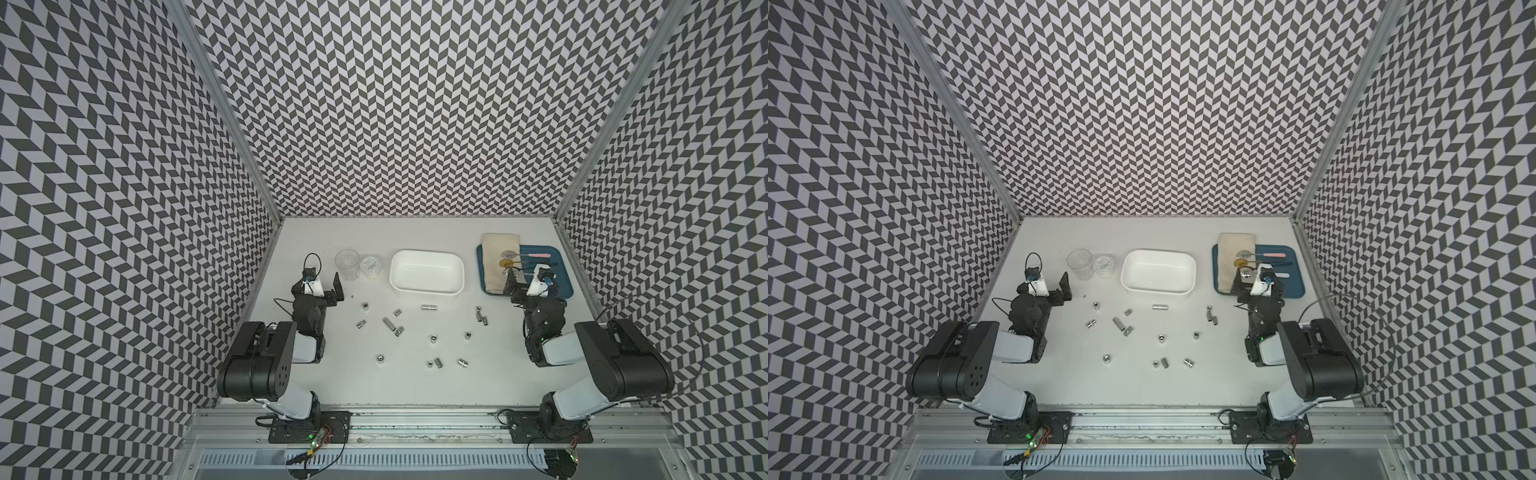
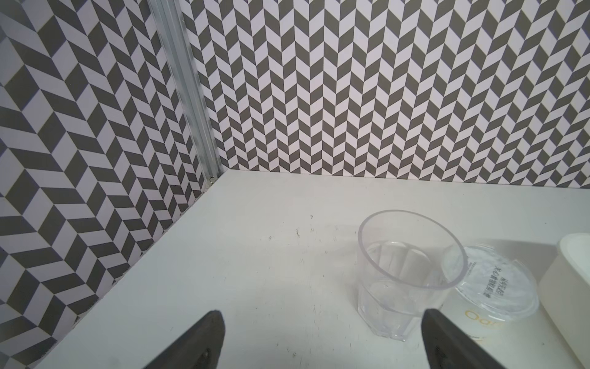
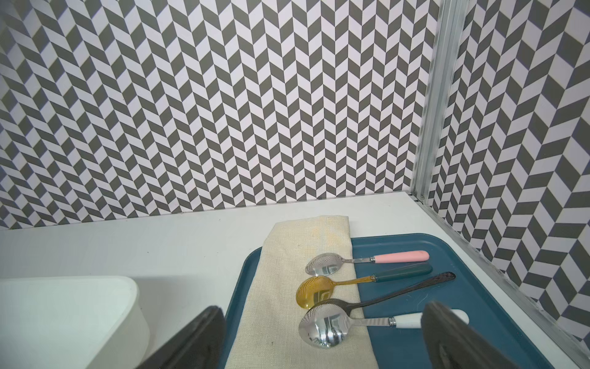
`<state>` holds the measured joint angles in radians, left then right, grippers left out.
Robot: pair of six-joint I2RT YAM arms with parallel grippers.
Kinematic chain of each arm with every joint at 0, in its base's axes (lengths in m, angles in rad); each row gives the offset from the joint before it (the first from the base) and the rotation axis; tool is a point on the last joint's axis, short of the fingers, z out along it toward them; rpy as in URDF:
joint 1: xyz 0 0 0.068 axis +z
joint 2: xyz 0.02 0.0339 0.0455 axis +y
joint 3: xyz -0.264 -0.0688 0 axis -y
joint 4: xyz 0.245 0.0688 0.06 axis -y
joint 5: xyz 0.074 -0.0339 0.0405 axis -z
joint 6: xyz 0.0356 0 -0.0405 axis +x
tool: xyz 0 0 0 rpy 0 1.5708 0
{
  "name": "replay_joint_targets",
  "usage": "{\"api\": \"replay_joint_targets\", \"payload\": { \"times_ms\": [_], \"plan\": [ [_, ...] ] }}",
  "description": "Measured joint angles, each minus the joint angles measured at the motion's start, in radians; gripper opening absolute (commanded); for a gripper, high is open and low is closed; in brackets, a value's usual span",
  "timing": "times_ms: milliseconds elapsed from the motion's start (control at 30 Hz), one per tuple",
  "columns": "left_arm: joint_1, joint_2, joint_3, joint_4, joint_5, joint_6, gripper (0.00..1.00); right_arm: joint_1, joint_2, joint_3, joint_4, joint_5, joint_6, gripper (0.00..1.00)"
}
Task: Put the socket on the desktop into the storage box
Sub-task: Pick up the socket head at the center of the board.
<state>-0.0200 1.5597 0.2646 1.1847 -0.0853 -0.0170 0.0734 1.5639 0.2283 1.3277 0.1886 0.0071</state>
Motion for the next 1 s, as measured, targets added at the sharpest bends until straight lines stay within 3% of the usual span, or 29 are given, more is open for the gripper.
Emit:
{"api": "replay_joint_targets", "payload": {
  "times_ms": [1000],
  "plan": [
    [-0.013, 0.000, 0.000, 0.012, -0.025, 0.001, 0.99, 0.000, 0.000, 0.000, 0.000, 0.000, 0.000, 1.00]
  ]
}}
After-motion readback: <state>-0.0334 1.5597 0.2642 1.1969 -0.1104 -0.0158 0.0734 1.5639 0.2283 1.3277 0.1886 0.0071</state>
